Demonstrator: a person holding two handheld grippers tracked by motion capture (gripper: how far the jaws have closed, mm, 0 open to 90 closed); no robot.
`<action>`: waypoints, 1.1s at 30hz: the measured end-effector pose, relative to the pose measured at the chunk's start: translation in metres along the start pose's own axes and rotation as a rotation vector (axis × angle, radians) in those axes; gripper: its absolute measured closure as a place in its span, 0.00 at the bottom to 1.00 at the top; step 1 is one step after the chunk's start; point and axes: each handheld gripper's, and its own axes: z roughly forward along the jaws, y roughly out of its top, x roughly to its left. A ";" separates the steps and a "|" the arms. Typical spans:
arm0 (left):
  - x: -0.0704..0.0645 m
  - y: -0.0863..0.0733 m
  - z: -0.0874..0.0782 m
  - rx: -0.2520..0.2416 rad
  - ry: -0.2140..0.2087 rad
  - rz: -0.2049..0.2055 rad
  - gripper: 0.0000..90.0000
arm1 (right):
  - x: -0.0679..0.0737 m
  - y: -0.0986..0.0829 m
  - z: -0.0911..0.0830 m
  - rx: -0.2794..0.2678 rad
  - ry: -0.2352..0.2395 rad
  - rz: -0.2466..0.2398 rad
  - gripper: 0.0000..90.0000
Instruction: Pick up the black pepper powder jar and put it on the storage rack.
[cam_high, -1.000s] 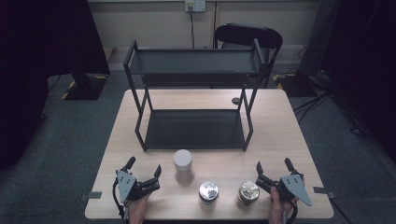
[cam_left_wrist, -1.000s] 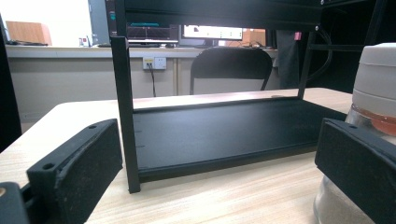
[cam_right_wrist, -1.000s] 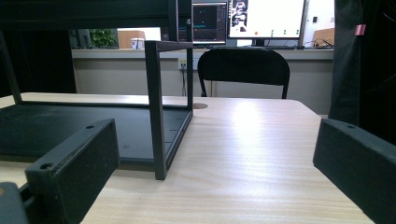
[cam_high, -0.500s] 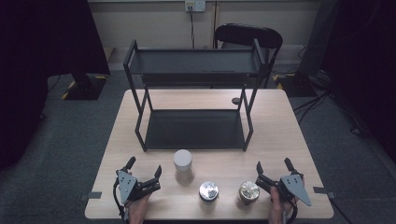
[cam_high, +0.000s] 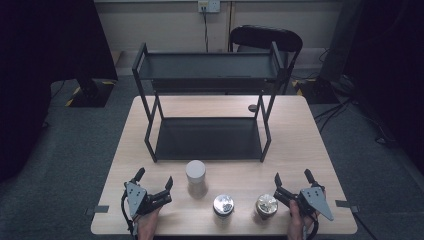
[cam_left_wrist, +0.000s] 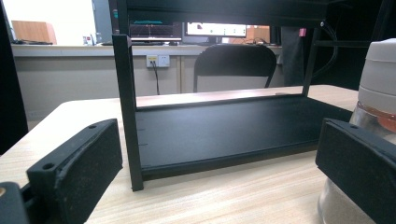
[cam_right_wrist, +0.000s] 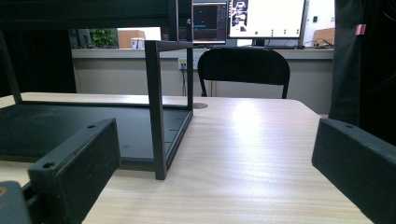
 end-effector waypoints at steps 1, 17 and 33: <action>-0.001 0.001 0.001 0.007 0.002 -0.001 0.00 | 0.001 0.000 0.000 0.000 -0.004 0.001 0.00; -0.001 0.009 0.000 0.007 -0.017 -0.005 0.00 | 0.000 0.000 0.000 -0.003 0.000 -0.001 0.00; -0.004 0.021 -0.007 -0.002 -0.045 -0.001 0.00 | -0.001 -0.001 0.000 -0.005 0.003 0.002 0.00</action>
